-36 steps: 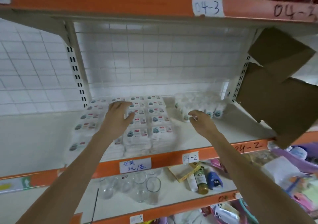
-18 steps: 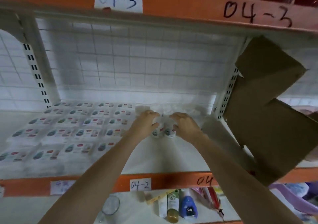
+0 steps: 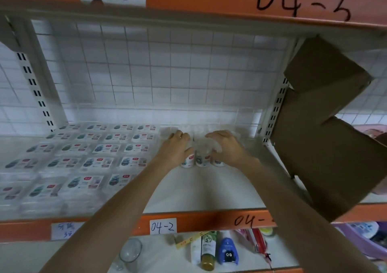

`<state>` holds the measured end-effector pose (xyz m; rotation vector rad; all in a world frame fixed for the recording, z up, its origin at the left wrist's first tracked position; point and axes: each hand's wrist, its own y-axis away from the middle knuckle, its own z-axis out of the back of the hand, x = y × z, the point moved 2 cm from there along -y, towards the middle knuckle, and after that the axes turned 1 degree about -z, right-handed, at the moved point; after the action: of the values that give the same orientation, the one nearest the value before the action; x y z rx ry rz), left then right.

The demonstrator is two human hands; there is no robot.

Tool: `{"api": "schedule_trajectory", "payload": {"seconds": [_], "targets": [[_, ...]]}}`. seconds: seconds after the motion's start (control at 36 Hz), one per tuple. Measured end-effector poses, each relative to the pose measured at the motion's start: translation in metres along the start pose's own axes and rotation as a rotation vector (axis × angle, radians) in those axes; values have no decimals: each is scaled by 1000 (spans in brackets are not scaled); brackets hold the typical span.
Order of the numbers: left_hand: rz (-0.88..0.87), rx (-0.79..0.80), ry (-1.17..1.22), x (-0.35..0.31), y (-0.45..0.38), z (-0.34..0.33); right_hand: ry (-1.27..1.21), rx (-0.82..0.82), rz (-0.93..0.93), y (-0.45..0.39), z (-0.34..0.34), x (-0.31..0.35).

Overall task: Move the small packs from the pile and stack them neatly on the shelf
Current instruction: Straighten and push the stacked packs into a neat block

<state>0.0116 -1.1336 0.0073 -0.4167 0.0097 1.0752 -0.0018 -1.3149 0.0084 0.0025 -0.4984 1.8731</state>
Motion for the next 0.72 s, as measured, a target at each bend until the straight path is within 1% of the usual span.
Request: {"api": "schedule_trajectory", "payload": {"seconds": [0.08, 0.17, 0.22, 0.36, 0.42, 0.53, 0.58, 0.72], "targets": [[-35, -49, 35, -8, -10, 9, -13, -120, -61, 7, 24, -16], [-93, -48, 61, -22, -20, 12, 61, -175, -105, 15, 36, -31], [-124, -18, 64, -33, -25, 10, 89, -165, -127, 21, 37, -38], [-211, 109, 23, -56, -37, -11, 88, -37, -135, 39, 30, -37], [-212, 141, 9, -60, -40, -18, 57, -26, -190, 42, 22, -40], [-194, 129, -1, -69, -44, -27, -62, -62, -231, 39, 4, -48], [-194, 125, -28, -71, -45, -30, -74, -57, -270, 39, -1, -53], [-174, 92, -14, -73, -46, -33, -43, -65, -278, 37, -5, -63]]}}
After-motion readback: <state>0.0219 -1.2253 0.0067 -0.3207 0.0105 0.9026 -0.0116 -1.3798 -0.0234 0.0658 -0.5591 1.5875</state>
